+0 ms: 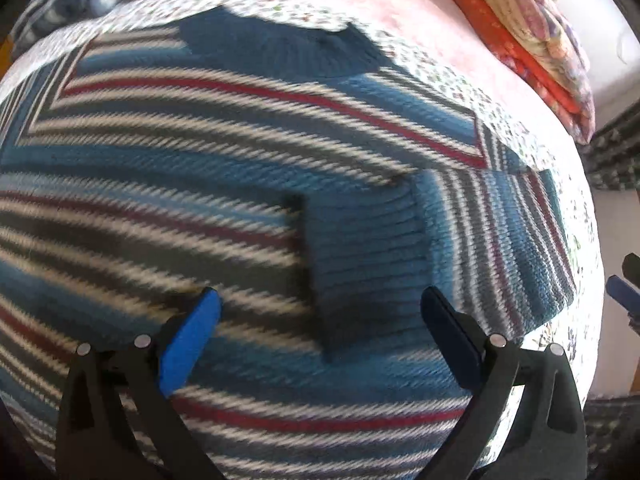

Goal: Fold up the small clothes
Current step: 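Move the left gripper to the other sleeve cuff and grasp it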

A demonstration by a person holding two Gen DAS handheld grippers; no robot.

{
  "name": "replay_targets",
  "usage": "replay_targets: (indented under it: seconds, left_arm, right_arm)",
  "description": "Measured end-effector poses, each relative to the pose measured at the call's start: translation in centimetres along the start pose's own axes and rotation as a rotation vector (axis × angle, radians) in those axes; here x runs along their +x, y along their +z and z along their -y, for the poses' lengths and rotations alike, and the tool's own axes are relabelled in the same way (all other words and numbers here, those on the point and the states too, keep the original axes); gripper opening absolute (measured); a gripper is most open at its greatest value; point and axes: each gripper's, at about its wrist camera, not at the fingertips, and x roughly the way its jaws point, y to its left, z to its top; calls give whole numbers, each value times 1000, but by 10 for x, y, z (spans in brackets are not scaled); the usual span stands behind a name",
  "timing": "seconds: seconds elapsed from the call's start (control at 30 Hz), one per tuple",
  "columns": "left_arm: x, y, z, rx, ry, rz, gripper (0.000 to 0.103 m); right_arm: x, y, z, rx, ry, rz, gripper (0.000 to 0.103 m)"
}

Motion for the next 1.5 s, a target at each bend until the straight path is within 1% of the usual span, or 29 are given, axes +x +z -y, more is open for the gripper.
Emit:
replay_targets:
  seconds: [0.03,0.07,0.1,0.17,0.2,0.23,0.27,0.3,0.33,0.37,0.43,0.5,0.53,0.57,0.63,0.7,0.8,0.9,1.03,1.1,1.17,1.27,1.33,1.43,1.5]
  left_arm:
    - [2,1,7,15,-4,-8,89]
    - [3,2,11,19,-7,-14,76]
    - [5,3,13,21,2,-17,73]
    - [6,7,14,6,26,-13,57]
    - [4,6,13,0,25,-12,52]
    - [0,8,10,-14,23,-7,40]
    - [-4,9,7,-25,26,-1,25]
    - [-8,10,3,-34,24,6,17]
    - [-15,12,-3,-49,-13,18,8]
    - [-20,13,-6,-57,-55,29,5]
    - [-35,16,-10,-47,-82,66,5]
    - [-53,20,-10,-11,-88,122,5]
    - [-58,21,-9,3,-96,135,5]
    - [-62,22,-9,12,-114,132,5]
    - [-65,28,-14,-7,-139,124,5]
    - [-74,27,-21,-11,-141,137,5]
    - [-94,37,-37,5,-83,204,5]
    - [-106,48,-60,-21,-42,239,5]
    - [-122,62,-101,-66,19,282,5]
    - [-129,66,-115,-73,45,304,5]
    - [-131,71,-123,-78,62,312,5]
    - [-125,74,-134,-77,69,305,5]
    - [-114,73,-136,-54,81,286,5]
    - [-89,68,-139,-30,109,252,5]
    - [-74,66,-143,-29,118,230,6]
  right_arm:
    - [1,0,2,5,-3,-1,53]
    - [2,1,4,14,-7,-3,53]
    - [3,2,7,25,-12,-4,53]
    - [5,3,12,43,-13,-4,53]
    - [5,3,13,49,-13,-4,53]
    - [6,4,15,53,-13,-4,53]
    - [6,4,16,57,-14,-4,53]
    - [7,4,17,59,-15,-3,53]
    - [7,5,18,61,-17,-2,53]
    - [7,5,19,64,-18,1,53]
    - [7,7,23,70,-22,8,53]
    - [8,7,27,81,-33,12,53]
    - [9,8,30,88,-36,11,53]
    - [10,8,33,99,-39,8,53]
    - [12,7,37,117,-41,4,53]
    - [14,7,37,123,-36,0,53]
    - [13,8,35,106,-37,7,53]
    - [14,9,35,98,-39,12,53]
    - [28,9,37,93,-42,-10,54]
    - [43,5,32,73,-26,-36,54]
    - [57,1,25,58,1,-57,54]
    - [74,-4,12,25,15,-84,54]
    - [83,-7,3,-22,-41,-97,53]
    - [95,-13,-10,-108,-166,-99,53]
    - [100,-15,-12,-128,-209,-97,55]
